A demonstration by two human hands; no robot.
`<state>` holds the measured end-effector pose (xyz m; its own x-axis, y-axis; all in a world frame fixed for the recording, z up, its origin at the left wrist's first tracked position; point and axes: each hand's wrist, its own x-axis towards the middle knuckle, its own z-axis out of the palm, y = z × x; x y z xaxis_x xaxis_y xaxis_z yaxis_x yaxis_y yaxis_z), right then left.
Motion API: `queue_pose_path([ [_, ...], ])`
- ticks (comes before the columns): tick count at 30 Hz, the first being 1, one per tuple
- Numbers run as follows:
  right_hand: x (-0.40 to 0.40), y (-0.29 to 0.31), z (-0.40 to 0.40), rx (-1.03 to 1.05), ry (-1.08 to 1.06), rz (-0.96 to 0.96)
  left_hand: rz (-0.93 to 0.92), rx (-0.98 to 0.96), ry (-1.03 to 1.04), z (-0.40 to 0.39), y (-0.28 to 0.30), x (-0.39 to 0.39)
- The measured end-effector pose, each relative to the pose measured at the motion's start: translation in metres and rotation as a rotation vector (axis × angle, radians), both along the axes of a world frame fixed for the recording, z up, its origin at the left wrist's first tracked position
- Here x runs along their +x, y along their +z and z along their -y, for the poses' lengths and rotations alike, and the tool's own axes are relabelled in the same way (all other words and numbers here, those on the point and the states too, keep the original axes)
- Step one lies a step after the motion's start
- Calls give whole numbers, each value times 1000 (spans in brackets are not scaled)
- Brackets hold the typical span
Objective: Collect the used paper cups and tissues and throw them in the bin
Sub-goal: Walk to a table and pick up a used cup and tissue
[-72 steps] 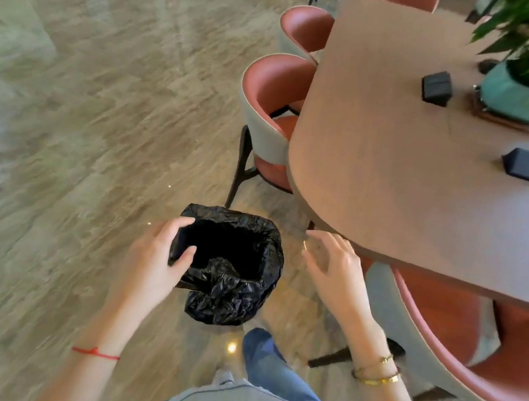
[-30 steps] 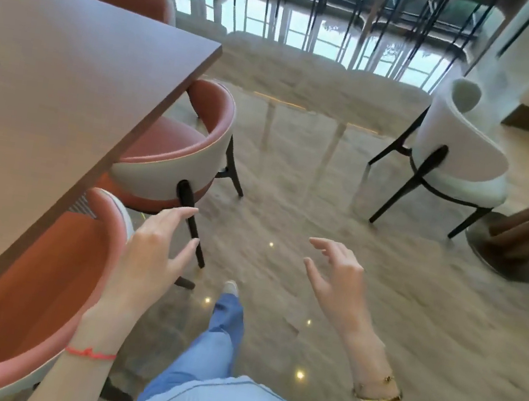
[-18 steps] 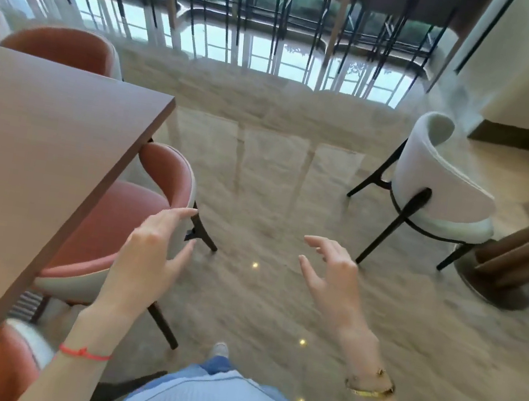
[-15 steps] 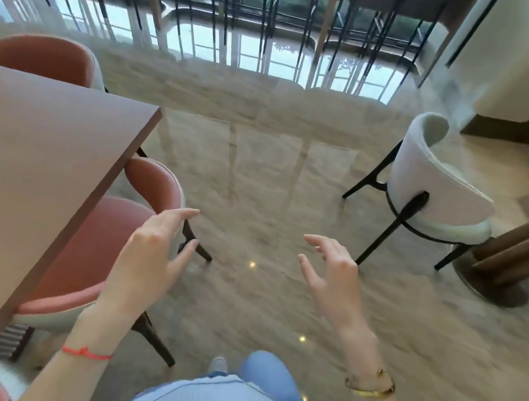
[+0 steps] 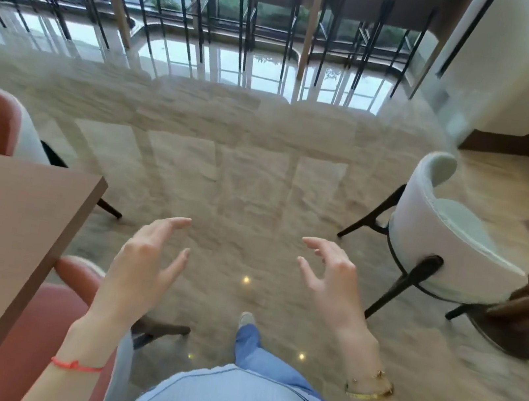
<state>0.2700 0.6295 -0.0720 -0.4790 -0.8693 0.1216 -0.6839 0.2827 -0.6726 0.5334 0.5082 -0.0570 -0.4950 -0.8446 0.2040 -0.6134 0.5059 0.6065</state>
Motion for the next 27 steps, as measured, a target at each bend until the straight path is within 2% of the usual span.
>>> queue_pose_path([
  [10,-126,30,223,-11,108,-47,-36,-6,135,189,19,-113],
  [16,-168,12,328,25,130,-22,-12,7,170,295,5,-154],
  [21,-209,-3,443,30,133,-18,-9,5,170,412,-4,-194],
  [27,-256,11,613,-37,106,-29,-23,-27,135,574,13,-242],
])
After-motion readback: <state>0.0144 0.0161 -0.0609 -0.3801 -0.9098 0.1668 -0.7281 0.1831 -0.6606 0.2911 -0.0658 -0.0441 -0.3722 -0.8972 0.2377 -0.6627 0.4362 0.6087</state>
